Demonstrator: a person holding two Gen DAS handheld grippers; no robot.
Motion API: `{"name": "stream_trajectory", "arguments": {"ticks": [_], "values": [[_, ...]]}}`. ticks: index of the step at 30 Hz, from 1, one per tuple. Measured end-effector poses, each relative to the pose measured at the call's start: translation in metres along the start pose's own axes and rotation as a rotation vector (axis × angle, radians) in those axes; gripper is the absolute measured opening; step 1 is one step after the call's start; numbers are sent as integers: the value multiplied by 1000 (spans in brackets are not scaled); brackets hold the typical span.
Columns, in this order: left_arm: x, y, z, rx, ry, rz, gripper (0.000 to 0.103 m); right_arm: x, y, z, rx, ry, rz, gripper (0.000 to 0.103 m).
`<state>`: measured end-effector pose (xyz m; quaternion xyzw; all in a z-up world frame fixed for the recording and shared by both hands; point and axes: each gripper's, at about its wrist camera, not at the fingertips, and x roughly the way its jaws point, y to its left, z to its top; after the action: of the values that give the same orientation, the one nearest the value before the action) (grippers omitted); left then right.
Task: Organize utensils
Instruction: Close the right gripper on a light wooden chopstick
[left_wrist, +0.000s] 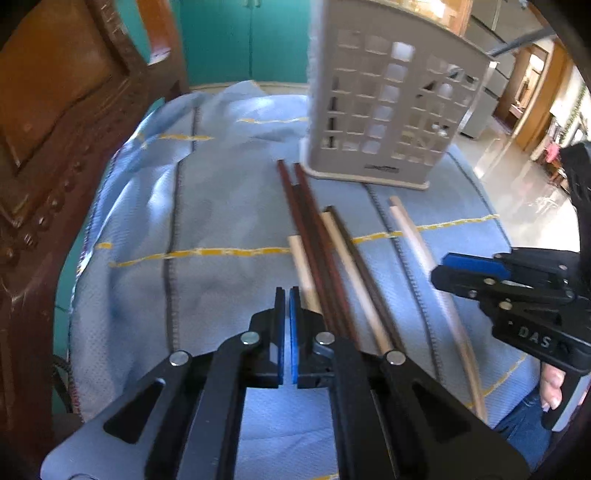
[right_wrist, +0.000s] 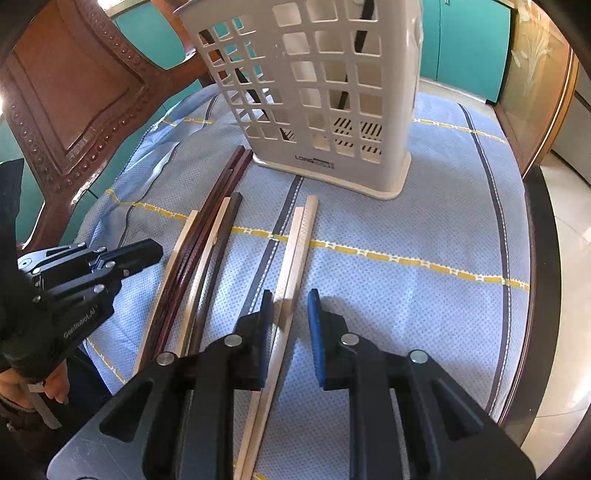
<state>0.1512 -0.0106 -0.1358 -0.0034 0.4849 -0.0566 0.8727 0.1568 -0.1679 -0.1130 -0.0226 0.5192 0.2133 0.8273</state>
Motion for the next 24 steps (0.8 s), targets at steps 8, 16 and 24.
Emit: {"name": "stream_trajectory", "arguments": {"ticks": [8,16,24], "values": [[-4,14,0,-55,7,-30,8,1,1,2,-2,-10,-19,27],[-2,2,0,-18,9,-40,27,3,12,-2,-35,-14,15,27],[0,11,3,-47,5,-36,28,-1,15,-9,-26,0,127,4]]}}
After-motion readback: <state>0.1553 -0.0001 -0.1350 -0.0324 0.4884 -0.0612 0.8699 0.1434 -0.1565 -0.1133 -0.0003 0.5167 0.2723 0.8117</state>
